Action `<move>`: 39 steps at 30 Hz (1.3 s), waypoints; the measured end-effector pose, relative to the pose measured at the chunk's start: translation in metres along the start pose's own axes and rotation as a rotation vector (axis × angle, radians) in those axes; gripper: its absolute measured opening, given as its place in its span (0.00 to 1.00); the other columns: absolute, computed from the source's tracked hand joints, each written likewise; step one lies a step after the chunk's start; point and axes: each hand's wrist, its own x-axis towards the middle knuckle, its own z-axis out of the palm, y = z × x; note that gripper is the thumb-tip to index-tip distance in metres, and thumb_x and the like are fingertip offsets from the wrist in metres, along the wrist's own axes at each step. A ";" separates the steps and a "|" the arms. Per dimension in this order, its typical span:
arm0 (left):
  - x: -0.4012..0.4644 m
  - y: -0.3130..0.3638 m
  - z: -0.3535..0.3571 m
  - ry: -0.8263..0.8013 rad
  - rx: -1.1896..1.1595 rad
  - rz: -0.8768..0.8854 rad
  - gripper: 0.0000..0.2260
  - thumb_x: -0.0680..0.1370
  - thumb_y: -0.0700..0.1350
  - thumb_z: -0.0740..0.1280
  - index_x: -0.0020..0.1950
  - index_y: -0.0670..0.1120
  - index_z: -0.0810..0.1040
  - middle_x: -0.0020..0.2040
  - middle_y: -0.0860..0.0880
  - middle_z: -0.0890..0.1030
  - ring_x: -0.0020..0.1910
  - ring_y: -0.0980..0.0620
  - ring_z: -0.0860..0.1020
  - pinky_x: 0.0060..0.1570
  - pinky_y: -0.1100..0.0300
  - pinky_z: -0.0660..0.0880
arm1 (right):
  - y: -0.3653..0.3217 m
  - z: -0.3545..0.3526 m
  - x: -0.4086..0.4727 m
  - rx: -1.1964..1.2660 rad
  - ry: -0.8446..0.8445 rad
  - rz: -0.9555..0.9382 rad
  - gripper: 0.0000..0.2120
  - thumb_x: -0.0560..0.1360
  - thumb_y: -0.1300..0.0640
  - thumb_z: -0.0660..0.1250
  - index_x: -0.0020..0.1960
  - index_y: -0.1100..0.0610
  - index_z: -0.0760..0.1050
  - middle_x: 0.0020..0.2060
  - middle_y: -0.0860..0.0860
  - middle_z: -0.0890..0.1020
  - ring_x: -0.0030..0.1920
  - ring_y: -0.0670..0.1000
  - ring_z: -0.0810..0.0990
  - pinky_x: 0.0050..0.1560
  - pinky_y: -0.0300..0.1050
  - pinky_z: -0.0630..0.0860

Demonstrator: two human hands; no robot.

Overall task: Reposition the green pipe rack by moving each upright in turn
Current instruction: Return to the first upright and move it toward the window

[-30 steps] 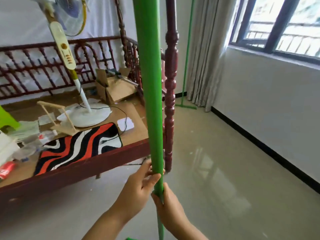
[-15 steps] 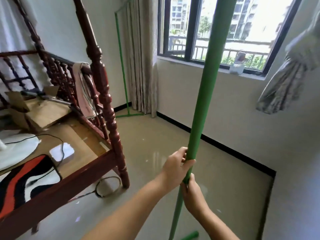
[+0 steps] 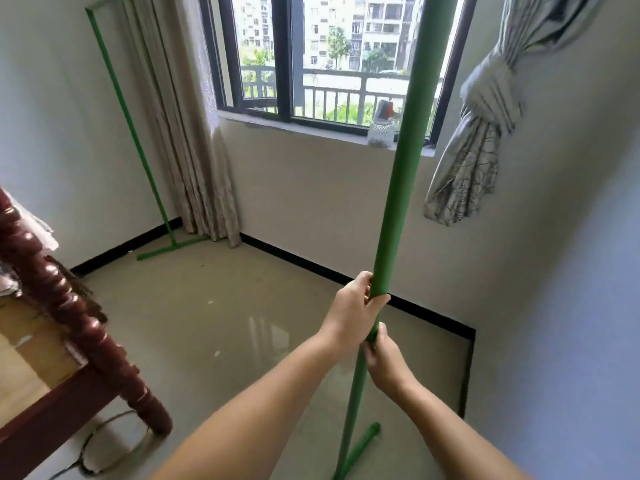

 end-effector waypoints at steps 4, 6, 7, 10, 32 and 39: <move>0.057 0.005 0.031 -0.032 -0.011 -0.009 0.07 0.75 0.45 0.65 0.52 0.46 0.73 0.43 0.46 0.78 0.44 0.45 0.79 0.49 0.49 0.78 | 0.016 -0.034 0.050 -0.020 0.023 0.006 0.04 0.76 0.59 0.58 0.50 0.55 0.64 0.44 0.56 0.78 0.44 0.57 0.77 0.46 0.54 0.74; 0.084 0.004 0.043 -0.045 -0.015 -0.012 0.08 0.75 0.45 0.65 0.52 0.46 0.73 0.43 0.47 0.78 0.44 0.45 0.79 0.50 0.50 0.78 | 0.023 -0.048 0.074 -0.024 0.032 0.018 0.05 0.76 0.58 0.58 0.51 0.57 0.65 0.45 0.56 0.79 0.45 0.57 0.78 0.48 0.56 0.76; 0.096 0.004 0.048 -0.053 -0.011 -0.012 0.08 0.75 0.45 0.65 0.52 0.46 0.73 0.43 0.47 0.77 0.44 0.45 0.79 0.49 0.51 0.77 | 0.026 -0.054 0.085 -0.025 0.040 0.030 0.07 0.76 0.57 0.58 0.53 0.57 0.66 0.46 0.56 0.79 0.46 0.57 0.78 0.48 0.56 0.76; 0.134 0.005 0.064 -0.073 0.015 0.017 0.07 0.75 0.46 0.65 0.51 0.46 0.72 0.42 0.48 0.76 0.43 0.45 0.78 0.47 0.53 0.77 | 0.034 -0.073 0.118 -0.023 0.066 0.044 0.08 0.76 0.57 0.58 0.54 0.57 0.66 0.46 0.55 0.79 0.46 0.56 0.77 0.46 0.53 0.74; 0.469 0.043 0.283 -0.242 0.093 0.112 0.09 0.74 0.48 0.66 0.45 0.44 0.69 0.44 0.43 0.80 0.43 0.43 0.78 0.47 0.46 0.77 | 0.154 -0.306 0.405 -0.079 0.214 0.123 0.10 0.75 0.61 0.60 0.56 0.60 0.66 0.49 0.56 0.78 0.52 0.54 0.77 0.48 0.41 0.71; 0.551 0.058 0.342 -0.208 0.105 0.069 0.07 0.73 0.46 0.65 0.44 0.46 0.68 0.45 0.43 0.79 0.43 0.43 0.78 0.47 0.47 0.77 | 0.188 -0.374 0.484 -0.140 0.165 0.129 0.17 0.76 0.57 0.60 0.63 0.57 0.64 0.52 0.58 0.80 0.53 0.57 0.78 0.52 0.49 0.75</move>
